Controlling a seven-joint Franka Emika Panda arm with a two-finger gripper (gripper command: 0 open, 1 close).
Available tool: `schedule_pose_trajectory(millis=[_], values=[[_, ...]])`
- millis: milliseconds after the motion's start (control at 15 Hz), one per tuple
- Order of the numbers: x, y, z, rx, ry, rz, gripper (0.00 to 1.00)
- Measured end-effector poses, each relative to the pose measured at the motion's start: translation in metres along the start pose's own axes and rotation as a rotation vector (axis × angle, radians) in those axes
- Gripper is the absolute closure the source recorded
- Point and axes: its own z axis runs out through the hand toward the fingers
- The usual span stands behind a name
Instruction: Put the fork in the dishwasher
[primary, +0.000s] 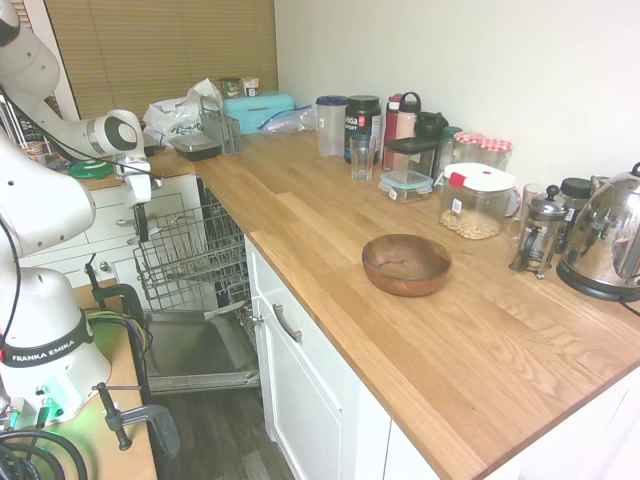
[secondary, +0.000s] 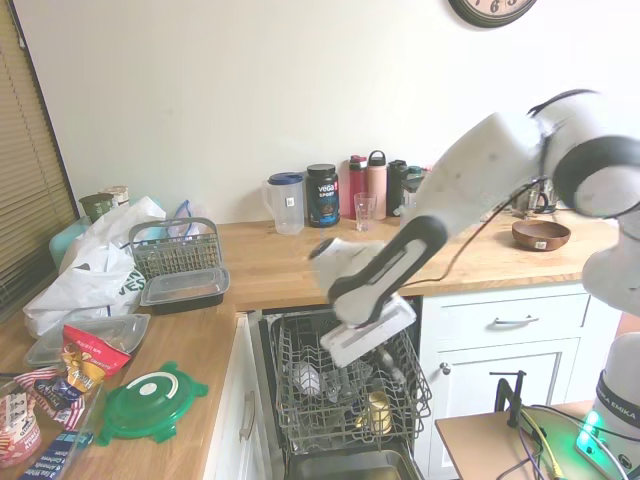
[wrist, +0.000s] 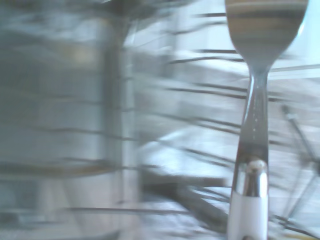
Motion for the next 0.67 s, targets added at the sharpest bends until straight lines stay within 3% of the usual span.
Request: schedule_pose_trajectory(millis=[200,267,467,667], values=[[0.01,-0.065,0.015,0.037,-0.044,-0.11,1.0],[0.015,-0.082,0.005,0.061,-0.051,-0.123,0.0],[0.02,-0.112,-0.035,0.094,-0.066,-0.146,0.0],[0.013,-0.137,-0.041,0.095,-0.053,-0.138,0.0]])
